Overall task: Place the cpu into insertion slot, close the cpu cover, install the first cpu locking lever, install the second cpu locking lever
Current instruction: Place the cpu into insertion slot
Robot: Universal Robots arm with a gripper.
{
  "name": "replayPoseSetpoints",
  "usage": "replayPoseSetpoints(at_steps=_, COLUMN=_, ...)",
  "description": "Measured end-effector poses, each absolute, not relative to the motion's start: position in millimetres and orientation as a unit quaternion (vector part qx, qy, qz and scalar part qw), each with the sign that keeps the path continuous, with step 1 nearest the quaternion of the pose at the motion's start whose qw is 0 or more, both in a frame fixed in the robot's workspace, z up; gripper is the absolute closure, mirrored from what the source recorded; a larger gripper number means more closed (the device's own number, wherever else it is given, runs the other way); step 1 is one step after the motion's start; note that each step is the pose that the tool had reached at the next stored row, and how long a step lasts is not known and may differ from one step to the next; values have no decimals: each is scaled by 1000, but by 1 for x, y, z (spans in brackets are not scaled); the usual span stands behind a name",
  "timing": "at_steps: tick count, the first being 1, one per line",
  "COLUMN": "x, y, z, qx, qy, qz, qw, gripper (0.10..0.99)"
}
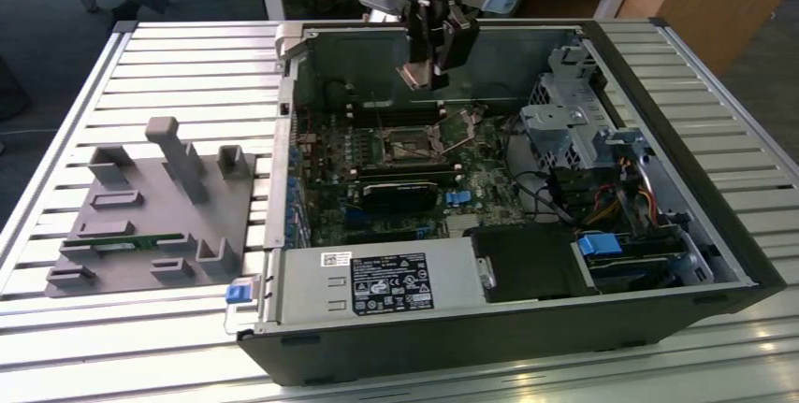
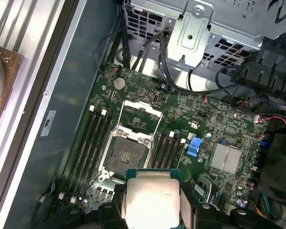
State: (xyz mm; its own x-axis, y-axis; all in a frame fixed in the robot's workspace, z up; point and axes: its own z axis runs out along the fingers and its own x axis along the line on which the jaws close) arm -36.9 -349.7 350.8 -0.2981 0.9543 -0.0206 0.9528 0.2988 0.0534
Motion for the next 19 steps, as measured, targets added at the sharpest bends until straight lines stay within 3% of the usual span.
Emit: replayPoseSetpoints(at_steps=19, x=-37, y=-348, z=322, qx=668, qy=744, qz=6, qw=24, gripper=549)
